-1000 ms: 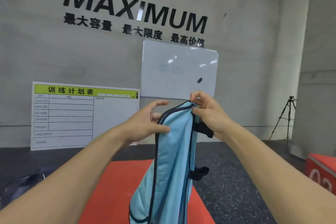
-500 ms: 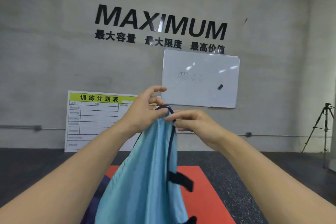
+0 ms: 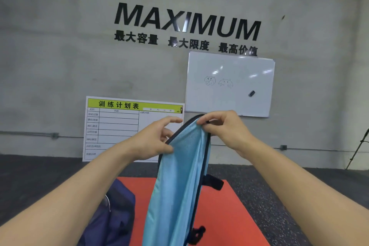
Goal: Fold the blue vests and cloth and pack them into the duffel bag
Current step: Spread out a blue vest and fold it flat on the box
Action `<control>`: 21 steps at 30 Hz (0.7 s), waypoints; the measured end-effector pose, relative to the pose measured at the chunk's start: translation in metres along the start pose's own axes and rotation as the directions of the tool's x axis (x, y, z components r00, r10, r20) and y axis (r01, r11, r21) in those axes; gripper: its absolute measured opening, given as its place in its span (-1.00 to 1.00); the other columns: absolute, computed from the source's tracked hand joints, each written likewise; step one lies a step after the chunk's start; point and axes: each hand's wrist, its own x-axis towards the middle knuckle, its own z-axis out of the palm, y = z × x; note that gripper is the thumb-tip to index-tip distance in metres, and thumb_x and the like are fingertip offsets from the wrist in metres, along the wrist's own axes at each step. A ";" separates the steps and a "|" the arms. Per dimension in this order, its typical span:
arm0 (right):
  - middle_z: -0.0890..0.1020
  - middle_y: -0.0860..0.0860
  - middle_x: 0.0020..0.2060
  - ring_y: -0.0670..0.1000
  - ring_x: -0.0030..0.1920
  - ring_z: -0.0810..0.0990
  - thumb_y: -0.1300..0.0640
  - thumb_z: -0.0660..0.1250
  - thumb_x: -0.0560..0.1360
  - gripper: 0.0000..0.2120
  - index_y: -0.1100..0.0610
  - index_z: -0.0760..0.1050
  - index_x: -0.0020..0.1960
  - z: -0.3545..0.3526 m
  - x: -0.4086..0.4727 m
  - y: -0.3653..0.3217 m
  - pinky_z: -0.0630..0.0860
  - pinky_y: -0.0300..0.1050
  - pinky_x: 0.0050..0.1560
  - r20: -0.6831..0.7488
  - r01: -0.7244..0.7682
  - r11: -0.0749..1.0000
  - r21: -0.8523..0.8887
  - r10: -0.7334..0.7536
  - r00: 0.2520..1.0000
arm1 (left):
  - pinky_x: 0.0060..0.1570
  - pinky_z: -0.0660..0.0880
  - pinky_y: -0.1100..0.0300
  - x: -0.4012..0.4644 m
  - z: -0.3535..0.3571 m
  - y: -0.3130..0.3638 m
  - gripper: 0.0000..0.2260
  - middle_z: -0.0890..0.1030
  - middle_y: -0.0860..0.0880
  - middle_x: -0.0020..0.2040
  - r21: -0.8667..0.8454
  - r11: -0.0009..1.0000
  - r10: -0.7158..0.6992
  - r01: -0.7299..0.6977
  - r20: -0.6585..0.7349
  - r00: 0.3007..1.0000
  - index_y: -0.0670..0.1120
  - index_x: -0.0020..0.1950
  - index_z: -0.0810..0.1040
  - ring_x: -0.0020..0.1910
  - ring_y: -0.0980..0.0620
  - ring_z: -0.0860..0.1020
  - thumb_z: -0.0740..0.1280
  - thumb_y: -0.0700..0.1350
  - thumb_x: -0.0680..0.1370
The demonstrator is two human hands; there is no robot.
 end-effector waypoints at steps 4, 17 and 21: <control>0.76 -0.04 -0.10 -0.03 -0.01 0.71 0.33 0.41 0.56 -0.79 0.07 0.74 0.00 -0.020 0.009 0.011 0.63 -0.26 0.03 -0.067 -0.008 1.000 0.012 0.009 0.998 | -0.30 0.49 0.20 -0.008 -0.004 -0.015 -0.34 0.64 0.19 -0.26 0.087 0.996 -0.020 0.022 -0.024 1.000 0.18 0.43 0.36 -0.31 0.05 0.46 0.35 -0.39 0.48; 0.75 -0.04 -0.03 -0.04 0.03 0.71 0.31 0.41 0.56 -0.82 0.08 0.73 0.02 -0.101 0.002 0.040 0.62 -0.20 0.04 -0.297 -0.099 0.987 0.124 0.132 0.946 | -0.21 0.49 0.08 -0.018 -0.029 -0.052 -0.45 0.66 0.12 -0.19 0.369 0.924 0.016 0.101 -0.300 0.954 0.21 0.32 0.40 -0.39 0.13 0.40 0.38 -0.26 0.44; 0.75 0.02 0.00 0.00 0.06 0.70 0.34 0.40 0.56 -0.82 0.12 0.71 0.05 -0.117 -0.006 0.037 0.61 -0.11 0.10 -0.306 -0.119 0.978 0.174 0.169 0.937 | -0.28 0.42 0.14 -0.019 -0.036 -0.048 -0.58 0.65 0.12 -0.15 0.438 0.890 0.044 0.123 -0.351 0.935 0.20 0.22 0.40 -0.42 0.12 0.40 0.34 -0.24 0.50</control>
